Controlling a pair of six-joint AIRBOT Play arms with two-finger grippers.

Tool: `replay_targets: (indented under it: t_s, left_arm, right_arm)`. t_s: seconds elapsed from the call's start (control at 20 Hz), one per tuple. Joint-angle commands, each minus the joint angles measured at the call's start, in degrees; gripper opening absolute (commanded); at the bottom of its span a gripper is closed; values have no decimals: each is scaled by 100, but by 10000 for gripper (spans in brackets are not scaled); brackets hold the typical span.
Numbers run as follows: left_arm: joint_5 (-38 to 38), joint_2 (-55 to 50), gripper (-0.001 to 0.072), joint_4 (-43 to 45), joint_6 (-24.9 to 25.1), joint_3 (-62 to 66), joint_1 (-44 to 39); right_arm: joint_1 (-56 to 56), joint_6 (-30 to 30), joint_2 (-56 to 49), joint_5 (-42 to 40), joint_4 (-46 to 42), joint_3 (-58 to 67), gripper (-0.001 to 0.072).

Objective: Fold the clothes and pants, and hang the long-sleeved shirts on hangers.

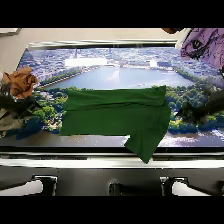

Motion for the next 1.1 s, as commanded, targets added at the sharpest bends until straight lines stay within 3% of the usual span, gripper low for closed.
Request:
replay_targets:
  t_s: [0.0, 0.25, 0.85, 0.95, 1.05]
  left_arm:
    - [874, 1078, 561, -1137, 525, -2094, 409]
    - [811, 1154, 561, -1163, 538, -2684, 221]
    - [852, 1139, 562, -1252, 468, -2684, 7]
    - [852, 1139, 562, -1252, 424, -2684, 7]
    - [852, 1139, 562, -1252, 424, -2684, 7]
  right_arm:
    - [-146, -282, 1176, 466, 573, -2184, 433]
    - [-146, -468, 1523, 907, 911, -3445, 427]
    - [-146, -765, 1504, 2286, 1888, -4529, 400]
    - [-146, -881, 1416, 2253, 1950, -4553, 246]
    - [-146, -1032, 1399, 2238, 1974, -4551, 32]
